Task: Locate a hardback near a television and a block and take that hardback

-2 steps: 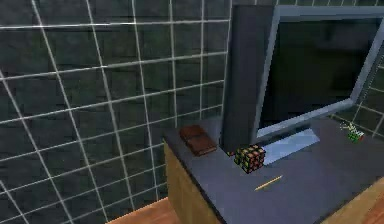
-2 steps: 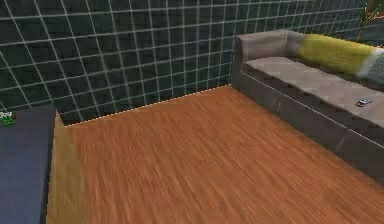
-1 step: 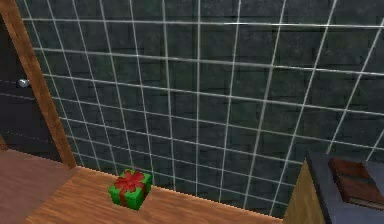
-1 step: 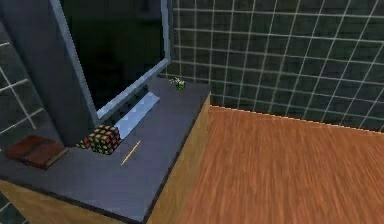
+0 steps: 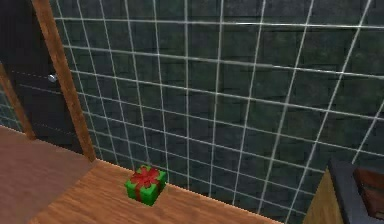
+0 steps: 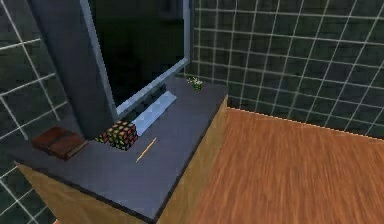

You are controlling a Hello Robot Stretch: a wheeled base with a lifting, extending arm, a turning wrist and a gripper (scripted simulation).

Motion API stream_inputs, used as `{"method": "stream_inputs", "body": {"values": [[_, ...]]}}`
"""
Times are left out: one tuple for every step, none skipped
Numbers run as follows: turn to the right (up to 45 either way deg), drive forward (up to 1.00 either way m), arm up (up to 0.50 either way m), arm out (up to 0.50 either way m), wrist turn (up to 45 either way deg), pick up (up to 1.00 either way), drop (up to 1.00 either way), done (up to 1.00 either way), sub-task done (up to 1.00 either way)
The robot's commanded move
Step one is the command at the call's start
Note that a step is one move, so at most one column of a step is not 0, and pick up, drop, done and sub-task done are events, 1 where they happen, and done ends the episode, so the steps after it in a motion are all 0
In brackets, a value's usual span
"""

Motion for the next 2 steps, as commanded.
{"method": "stream_inputs", "body": {"values": [[0.0, 0.05, 0.00, 0.00, 0.0, 0.00, 0.00, 0.00, 0.00], [-33.0, 0.00, 0.00, 0.00, 0.0, 0.00, 0.00, 0.00, 0.00]]}}
